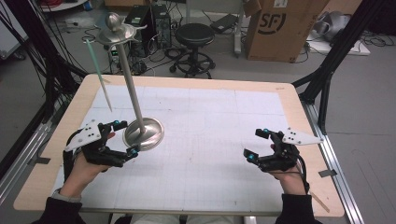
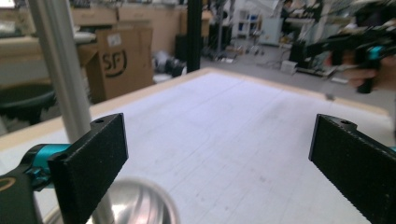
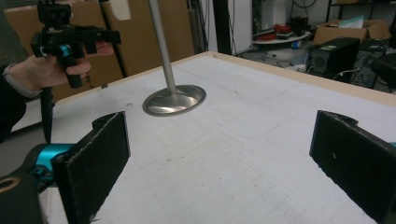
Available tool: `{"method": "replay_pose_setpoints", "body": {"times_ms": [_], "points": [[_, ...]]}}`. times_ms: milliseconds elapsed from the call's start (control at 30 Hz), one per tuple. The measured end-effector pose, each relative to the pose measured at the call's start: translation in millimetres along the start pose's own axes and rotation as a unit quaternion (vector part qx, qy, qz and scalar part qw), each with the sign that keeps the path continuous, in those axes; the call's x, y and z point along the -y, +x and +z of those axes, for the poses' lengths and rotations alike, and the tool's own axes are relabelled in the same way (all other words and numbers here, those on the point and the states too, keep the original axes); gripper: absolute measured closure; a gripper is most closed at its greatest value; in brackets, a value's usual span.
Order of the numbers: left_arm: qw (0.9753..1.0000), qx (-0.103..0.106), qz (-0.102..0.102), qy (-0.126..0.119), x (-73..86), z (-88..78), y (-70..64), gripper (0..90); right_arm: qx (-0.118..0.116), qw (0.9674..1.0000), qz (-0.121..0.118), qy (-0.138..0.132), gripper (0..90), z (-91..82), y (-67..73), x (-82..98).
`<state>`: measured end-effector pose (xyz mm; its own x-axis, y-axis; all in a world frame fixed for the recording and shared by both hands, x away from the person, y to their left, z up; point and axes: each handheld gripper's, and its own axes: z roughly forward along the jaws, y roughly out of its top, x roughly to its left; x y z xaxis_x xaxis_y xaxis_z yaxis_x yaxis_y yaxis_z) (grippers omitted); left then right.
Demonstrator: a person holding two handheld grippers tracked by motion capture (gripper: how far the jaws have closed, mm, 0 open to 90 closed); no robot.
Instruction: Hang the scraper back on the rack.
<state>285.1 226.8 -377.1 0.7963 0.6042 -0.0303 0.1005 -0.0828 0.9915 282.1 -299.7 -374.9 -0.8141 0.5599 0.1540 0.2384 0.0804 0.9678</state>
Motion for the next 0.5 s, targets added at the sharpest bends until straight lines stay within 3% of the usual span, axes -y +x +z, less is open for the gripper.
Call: {"method": "replay_pose_setpoints", "body": {"times_ms": [200, 300, 500], "points": [[0.9995, -0.005, -0.025, 0.017, 15.7, 3.8, 7.6, 5.1, 0.020, 0.9997, 0.000, -0.013, 3.8, -4.7, -2.4, 12.7], [0.9992, -0.030, -0.012, 0.023, 25.8, 3.4, 8.5, 5.1, 0.039, 0.9992, -0.003, -0.004, 3.8, -4.6, -2.9, 19.9], [0.9978, -0.033, -0.029, 0.050, 41.8, 4.5, 9.6, 5.1, 0.053, 0.9984, -0.004, -0.021, 3.8, -5.7, -4.5, 35.5]]}}
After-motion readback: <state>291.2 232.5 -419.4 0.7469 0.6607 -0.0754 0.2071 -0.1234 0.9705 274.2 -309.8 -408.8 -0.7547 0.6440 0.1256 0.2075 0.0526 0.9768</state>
